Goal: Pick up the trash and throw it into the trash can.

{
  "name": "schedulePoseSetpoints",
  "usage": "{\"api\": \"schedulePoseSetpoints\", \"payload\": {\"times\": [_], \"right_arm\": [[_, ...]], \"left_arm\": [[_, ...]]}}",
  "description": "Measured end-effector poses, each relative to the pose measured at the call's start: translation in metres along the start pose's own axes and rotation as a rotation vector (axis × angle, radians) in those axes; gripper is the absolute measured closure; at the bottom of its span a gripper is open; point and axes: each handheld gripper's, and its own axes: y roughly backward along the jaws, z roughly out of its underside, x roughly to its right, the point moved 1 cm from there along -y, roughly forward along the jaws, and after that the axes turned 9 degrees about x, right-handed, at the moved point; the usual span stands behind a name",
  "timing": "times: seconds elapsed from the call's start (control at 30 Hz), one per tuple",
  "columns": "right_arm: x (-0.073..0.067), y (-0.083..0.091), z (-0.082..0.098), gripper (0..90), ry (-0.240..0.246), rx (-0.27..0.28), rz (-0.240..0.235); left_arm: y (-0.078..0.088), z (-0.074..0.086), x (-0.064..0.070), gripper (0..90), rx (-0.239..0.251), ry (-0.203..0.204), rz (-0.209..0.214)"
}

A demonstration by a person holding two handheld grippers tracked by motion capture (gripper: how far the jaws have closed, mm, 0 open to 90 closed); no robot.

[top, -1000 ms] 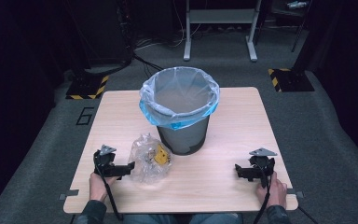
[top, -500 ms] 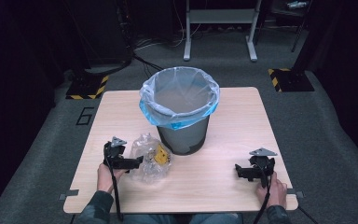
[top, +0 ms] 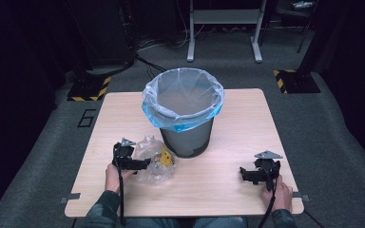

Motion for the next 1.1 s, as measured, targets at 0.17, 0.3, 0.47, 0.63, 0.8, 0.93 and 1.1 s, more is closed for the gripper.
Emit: {"api": "schedulePoseSetpoints", "payload": {"times": [0.17, 0.3, 0.47, 0.63, 0.8, 0.93, 1.1], "right_arm": [[0.000, 0.000, 0.000, 0.0, 0.000, 0.000, 0.000], [0.000, 0.000, 0.000, 0.0, 0.000, 0.000, 0.000], [0.000, 0.000, 0.000, 0.0, 0.001, 0.000, 0.000], [0.000, 0.000, 0.000, 0.0, 0.001, 0.001, 0.001], [0.000, 0.000, 0.000, 0.0, 0.000, 0.000, 0.003], [0.000, 0.000, 0.000, 0.0, 0.000, 0.000, 0.003], [0.000, 0.000, 0.000, 0.0, 0.000, 0.000, 0.003]], "left_arm": [[-0.007, 0.004, 0.002, 33.2, -0.021, -0.003, -0.006], [-0.011, 0.007, 0.002, 46.7, -0.028, -0.010, -0.016], [-0.012, 0.009, -0.001, 66.5, -0.003, 0.002, -0.024], [-0.010, 0.008, 0.000, 76.6, 0.011, -0.008, -0.024], [-0.004, 0.007, -0.001, 85.2, 0.034, -0.026, -0.040], [0.002, 0.007, -0.003, 87.4, 0.053, -0.039, -0.055], [0.010, 0.008, -0.007, 88.3, 0.073, -0.036, -0.069]]}}
